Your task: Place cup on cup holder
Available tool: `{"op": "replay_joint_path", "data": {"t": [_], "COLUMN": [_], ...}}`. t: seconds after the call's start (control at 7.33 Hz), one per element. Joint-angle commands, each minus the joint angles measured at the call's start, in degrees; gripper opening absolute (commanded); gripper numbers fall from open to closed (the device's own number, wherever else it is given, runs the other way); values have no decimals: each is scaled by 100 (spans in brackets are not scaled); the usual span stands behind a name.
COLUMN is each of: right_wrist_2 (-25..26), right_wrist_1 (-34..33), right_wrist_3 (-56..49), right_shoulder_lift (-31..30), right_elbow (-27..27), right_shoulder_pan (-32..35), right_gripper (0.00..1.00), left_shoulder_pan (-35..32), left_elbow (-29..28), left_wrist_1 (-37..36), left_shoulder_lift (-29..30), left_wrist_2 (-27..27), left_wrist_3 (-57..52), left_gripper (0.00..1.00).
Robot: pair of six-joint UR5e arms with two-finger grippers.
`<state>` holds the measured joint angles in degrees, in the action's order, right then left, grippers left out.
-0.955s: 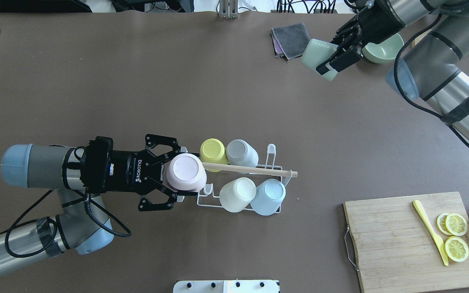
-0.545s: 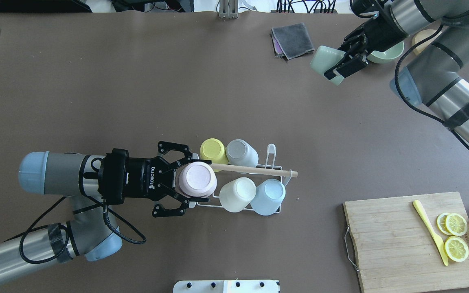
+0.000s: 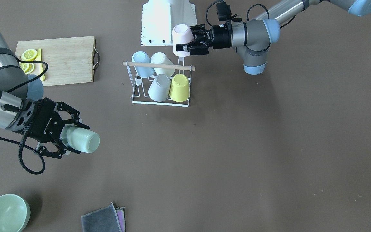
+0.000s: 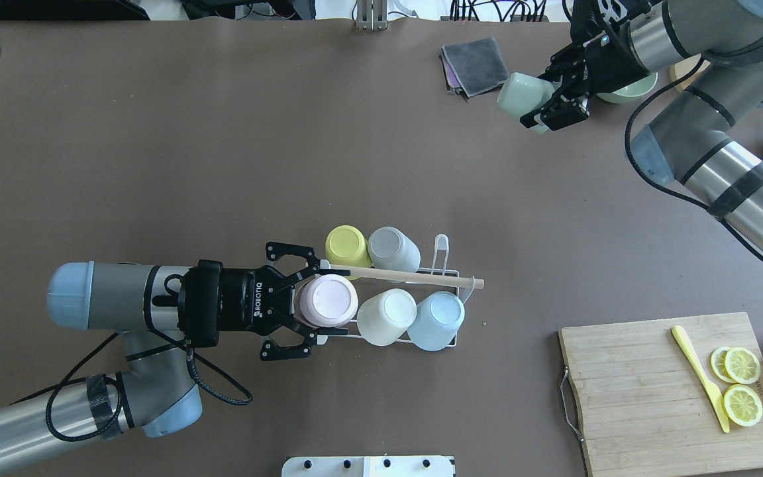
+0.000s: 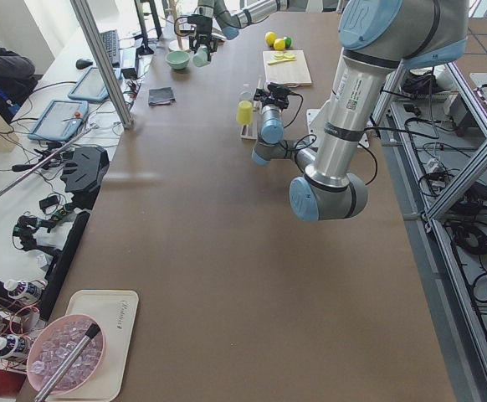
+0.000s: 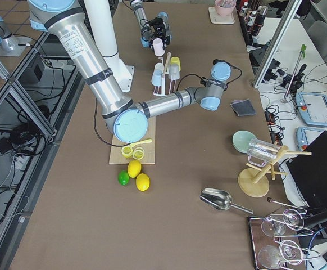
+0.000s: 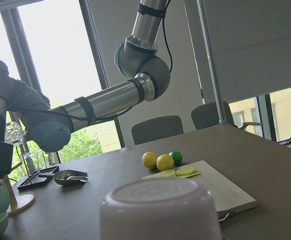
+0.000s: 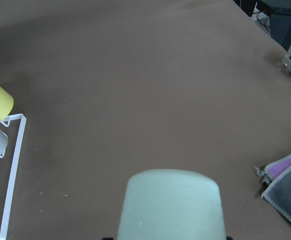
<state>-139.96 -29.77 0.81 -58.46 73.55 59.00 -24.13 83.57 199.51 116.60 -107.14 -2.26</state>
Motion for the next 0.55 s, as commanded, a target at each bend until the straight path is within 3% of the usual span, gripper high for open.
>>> {"op": "replay_joint_path", "data": {"t": [0.0,0.14,0.27,0.41], "right_wrist_2": [905,1423,1558,1795], "right_wrist_1": [1230,1802,2208,3022], "right_wrist_3": [1061,1827,2261,2761], "right_shoulder_lift": [-34,-69,-26,-77], "right_elbow": [-96,-113,-113,-122], "right_shoulder_pan": [-449,-651,-688,-836], "right_gripper": [0,0,0,0], "left_shoulder_pan": [13,65,83,92], "left_elbow": [-173,-218,-218,-227], "left_wrist_1": [0,-8,-9,-9], "left_shoulder_lift": [90,99,91,56], "left_wrist_2": [176,168,167,159], "left_wrist_3": [-29,-29,-29,-29], "left_gripper": [48,48,48,48]}}
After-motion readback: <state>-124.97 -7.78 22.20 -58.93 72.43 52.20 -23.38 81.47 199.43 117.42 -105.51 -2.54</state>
